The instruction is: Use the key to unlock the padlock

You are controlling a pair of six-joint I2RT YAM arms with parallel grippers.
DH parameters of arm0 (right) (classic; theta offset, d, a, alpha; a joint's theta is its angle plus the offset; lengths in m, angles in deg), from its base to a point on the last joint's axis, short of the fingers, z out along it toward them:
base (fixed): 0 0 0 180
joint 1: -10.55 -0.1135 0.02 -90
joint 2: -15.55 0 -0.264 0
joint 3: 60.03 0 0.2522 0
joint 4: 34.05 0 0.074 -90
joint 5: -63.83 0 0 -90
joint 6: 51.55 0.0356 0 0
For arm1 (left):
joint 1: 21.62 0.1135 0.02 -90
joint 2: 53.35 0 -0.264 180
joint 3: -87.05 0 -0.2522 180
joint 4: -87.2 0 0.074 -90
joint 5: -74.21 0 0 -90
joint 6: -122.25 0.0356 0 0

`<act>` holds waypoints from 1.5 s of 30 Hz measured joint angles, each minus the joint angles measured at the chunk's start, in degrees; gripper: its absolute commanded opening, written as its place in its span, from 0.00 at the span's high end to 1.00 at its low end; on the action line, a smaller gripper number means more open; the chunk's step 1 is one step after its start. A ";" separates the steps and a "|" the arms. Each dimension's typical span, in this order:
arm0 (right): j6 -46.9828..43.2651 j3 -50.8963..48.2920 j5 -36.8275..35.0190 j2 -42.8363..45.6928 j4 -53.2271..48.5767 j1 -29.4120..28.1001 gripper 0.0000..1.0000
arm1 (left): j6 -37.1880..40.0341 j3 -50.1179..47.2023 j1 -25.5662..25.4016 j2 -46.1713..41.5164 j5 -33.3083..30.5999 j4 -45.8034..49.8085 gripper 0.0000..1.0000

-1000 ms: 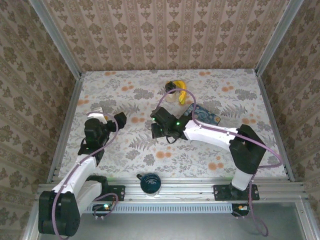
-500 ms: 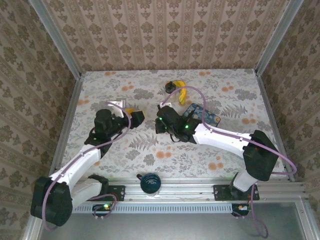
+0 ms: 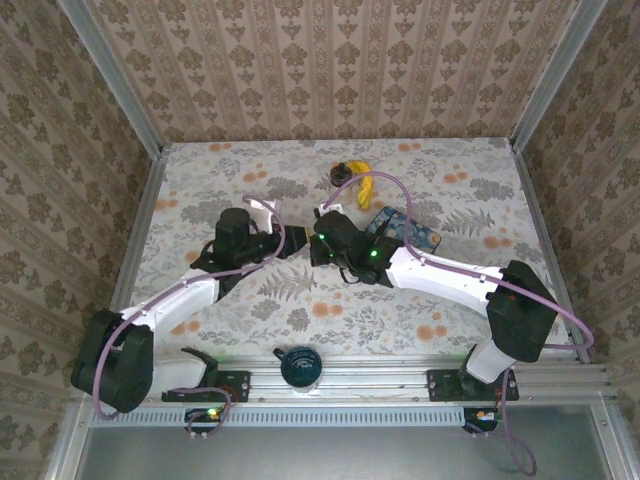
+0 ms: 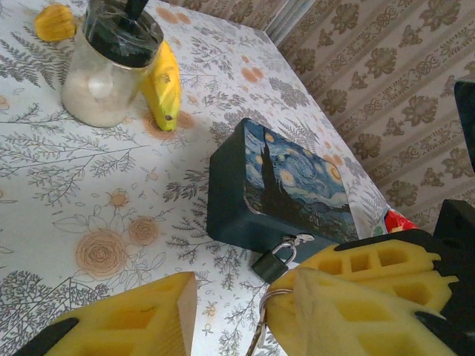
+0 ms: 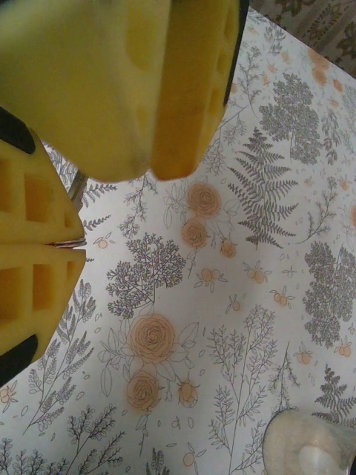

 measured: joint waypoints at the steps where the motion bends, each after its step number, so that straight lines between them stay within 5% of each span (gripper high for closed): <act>1: -0.02 0.00 0.02 0.00 -0.04 0.11 1.00 | -0.35 0.09 -0.07 0.37 0.11 -0.09 0.64; 32: 0.04 -0.04 -0.63 0.11 2.23 0.46 1.00 | -4.59 -3.56 -0.81 -2.67 -4.66 -2.62 0.63; 45: 0.50 -0.90 0.44 0.11 3.28 0.46 1.00 | -7.19 -3.56 -0.81 1.27 -4.07 -7.52 0.77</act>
